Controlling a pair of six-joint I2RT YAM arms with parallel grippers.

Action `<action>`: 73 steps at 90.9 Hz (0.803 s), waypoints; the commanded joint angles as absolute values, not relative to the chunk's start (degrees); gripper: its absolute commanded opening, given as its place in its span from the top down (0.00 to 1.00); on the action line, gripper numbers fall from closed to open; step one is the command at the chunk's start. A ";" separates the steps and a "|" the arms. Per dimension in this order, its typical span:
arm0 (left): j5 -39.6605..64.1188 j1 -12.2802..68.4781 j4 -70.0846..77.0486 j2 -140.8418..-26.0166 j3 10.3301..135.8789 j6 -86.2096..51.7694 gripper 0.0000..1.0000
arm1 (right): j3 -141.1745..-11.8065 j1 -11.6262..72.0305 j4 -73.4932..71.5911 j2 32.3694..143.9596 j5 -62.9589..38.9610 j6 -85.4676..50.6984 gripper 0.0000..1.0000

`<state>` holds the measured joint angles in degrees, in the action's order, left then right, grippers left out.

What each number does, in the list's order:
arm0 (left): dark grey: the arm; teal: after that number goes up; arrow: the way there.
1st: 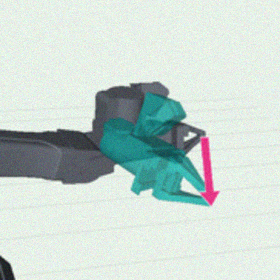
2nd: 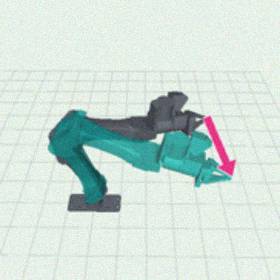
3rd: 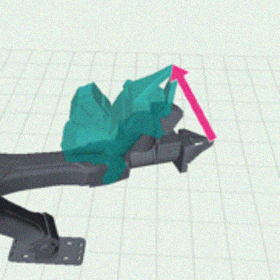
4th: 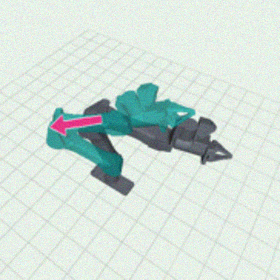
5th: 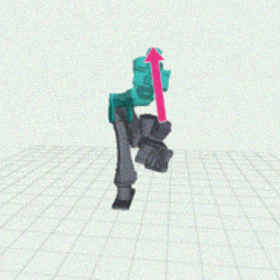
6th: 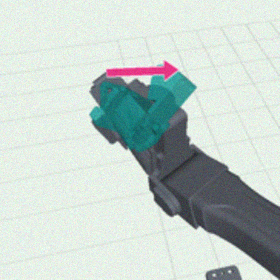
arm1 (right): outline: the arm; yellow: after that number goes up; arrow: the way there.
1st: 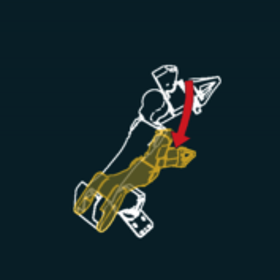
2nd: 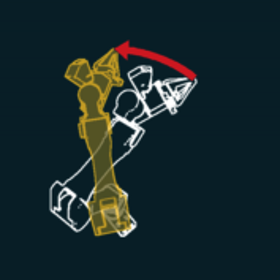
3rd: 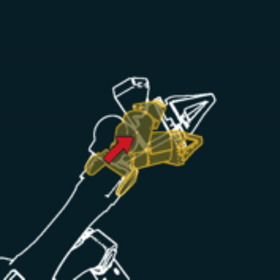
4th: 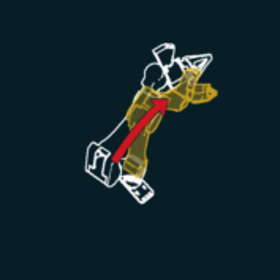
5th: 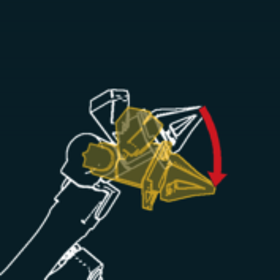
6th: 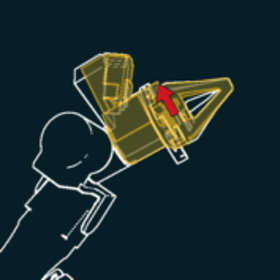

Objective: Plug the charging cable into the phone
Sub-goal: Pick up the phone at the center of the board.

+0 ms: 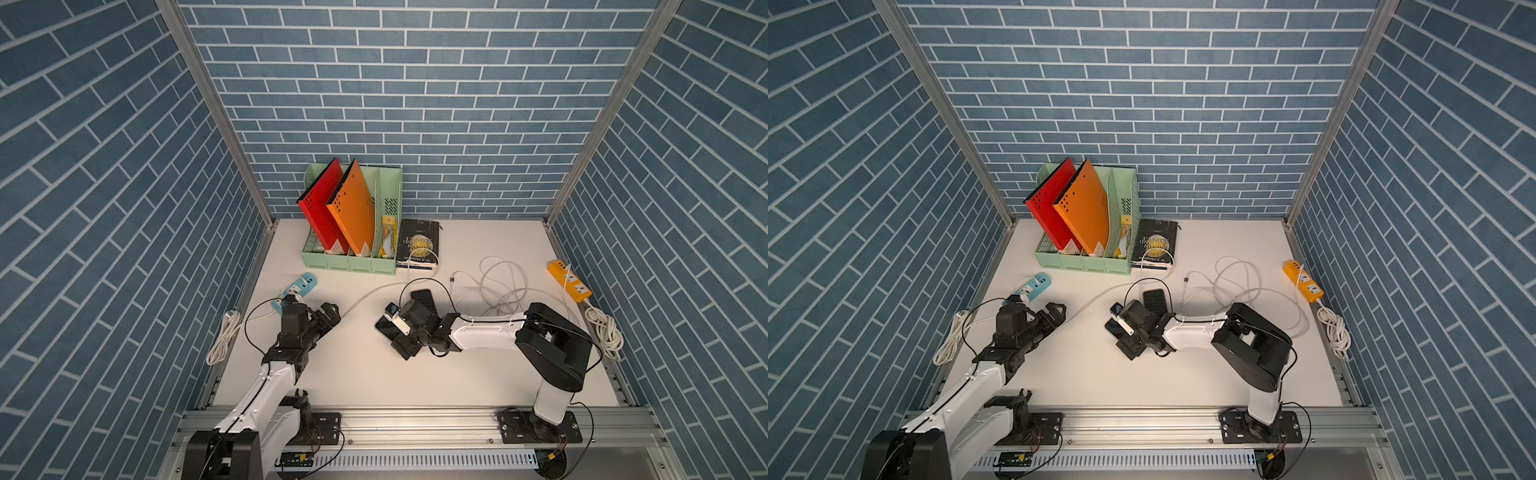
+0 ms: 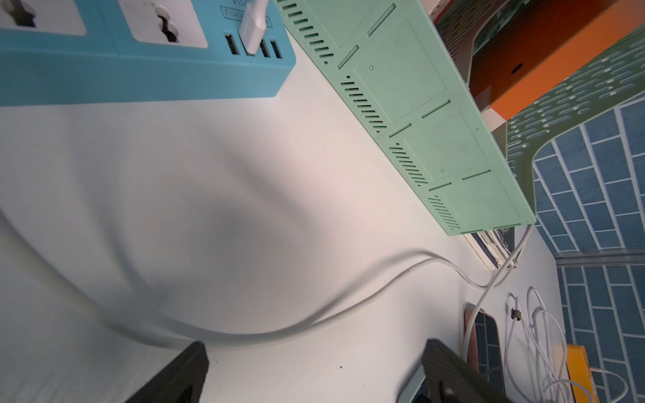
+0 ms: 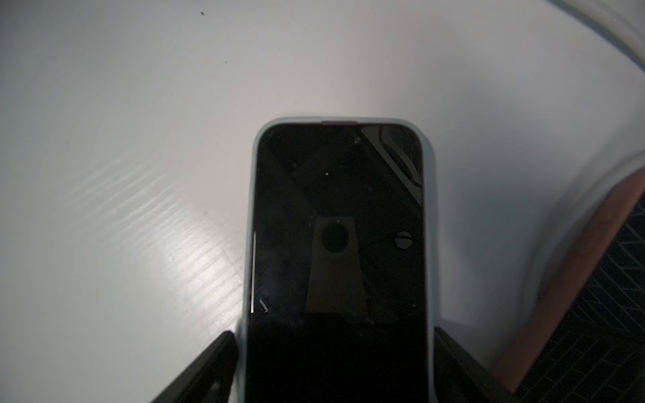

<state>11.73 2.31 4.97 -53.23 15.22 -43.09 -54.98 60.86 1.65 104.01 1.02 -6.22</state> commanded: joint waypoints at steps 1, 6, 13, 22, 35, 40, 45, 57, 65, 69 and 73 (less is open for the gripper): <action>12.62 2.96 5.95 -52.71 13.75 -43.77 0.00 | -52.07 61.13 8.77 106.61 1.05 -7.12 0.17; 13.13 3.18 6.54 -52.91 13.43 -44.05 0.00 | -51.95 61.17 7.99 106.48 1.15 -7.20 0.21; 13.84 3.69 7.33 -53.03 13.07 -44.55 0.00 | -52.19 61.15 6.97 106.01 1.26 -7.38 0.27; 14.84 4.56 8.50 -53.04 12.60 -45.29 0.00 | -52.42 61.18 4.74 104.72 1.45 -7.49 0.37; 17.34 5.41 11.52 -52.84 11.09 -47.00 0.00 | -52.76 61.15 1.12 103.18 -0.08 -8.18 0.45; 19.07 5.74 13.93 -52.85 10.14 -48.02 0.00 | -53.25 61.12 0.23 102.78 -0.99 -8.41 0.46; 21.08 6.03 16.85 -52.99 9.16 -49.62 0.00 | -53.43 61.03 -0.98 102.14 -2.85 -8.92 0.48; 22.90 8.32 22.05 -54.07 8.03 -52.11 0.01 | -53.64 60.71 -3.94 100.81 -6.96 -10.68 0.51; 22.31 10.35 22.81 -55.47 8.57 -52.41 0.01 | -53.10 60.11 -6.66 99.94 -10.23 -12.56 0.52; 21.96 11.16 23.24 -56.27 8.73 -52.71 0.01 | -52.63 59.64 -8.00 99.65 -11.82 -13.52 0.52; 21.77 11.86 24.18 -56.89 8.71 -53.30 0.01 | -52.37 59.30 -8.83 99.58 -13.26 -14.20 0.53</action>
<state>21.19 10.13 20.16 -55.64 8.38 -51.55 -52.99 60.16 -3.44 102.61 -7.62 -10.26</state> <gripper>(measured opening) 0.992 0.785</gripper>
